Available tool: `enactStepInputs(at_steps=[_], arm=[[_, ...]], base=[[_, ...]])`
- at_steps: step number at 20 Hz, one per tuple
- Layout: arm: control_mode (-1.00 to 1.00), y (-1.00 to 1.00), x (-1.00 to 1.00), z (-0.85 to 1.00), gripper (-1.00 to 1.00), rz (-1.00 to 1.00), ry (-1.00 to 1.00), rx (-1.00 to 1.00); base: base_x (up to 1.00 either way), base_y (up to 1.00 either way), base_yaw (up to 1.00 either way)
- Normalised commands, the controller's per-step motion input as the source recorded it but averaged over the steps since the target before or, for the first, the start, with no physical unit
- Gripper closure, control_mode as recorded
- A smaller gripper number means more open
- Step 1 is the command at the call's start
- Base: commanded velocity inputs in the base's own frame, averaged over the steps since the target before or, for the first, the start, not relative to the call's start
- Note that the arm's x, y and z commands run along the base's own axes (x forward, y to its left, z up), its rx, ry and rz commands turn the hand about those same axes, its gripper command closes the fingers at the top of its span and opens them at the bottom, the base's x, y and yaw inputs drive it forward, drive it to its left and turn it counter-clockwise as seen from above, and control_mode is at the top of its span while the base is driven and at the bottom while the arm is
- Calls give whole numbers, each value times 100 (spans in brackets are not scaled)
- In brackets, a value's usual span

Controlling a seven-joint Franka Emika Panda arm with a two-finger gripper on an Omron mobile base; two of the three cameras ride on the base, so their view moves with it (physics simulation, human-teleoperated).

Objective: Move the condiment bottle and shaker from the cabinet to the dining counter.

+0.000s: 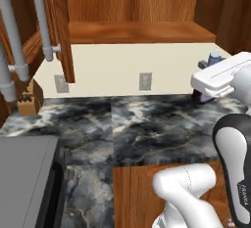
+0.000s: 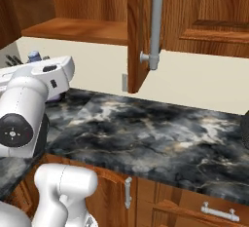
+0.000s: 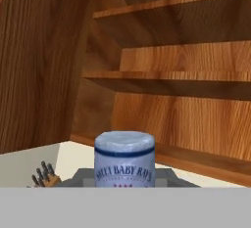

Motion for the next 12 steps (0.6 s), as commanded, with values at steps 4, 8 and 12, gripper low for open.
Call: enactStepInputs(at_steps=[4,8,12], arm=[[100,0,0,0,100,0,0,0],[100,0,0,0,100,0,0,0],[100,0,0,0,100,0,0,0]], base=[[-92,-73,-18],[-70,-63,-21],[-88,-54,-18]])
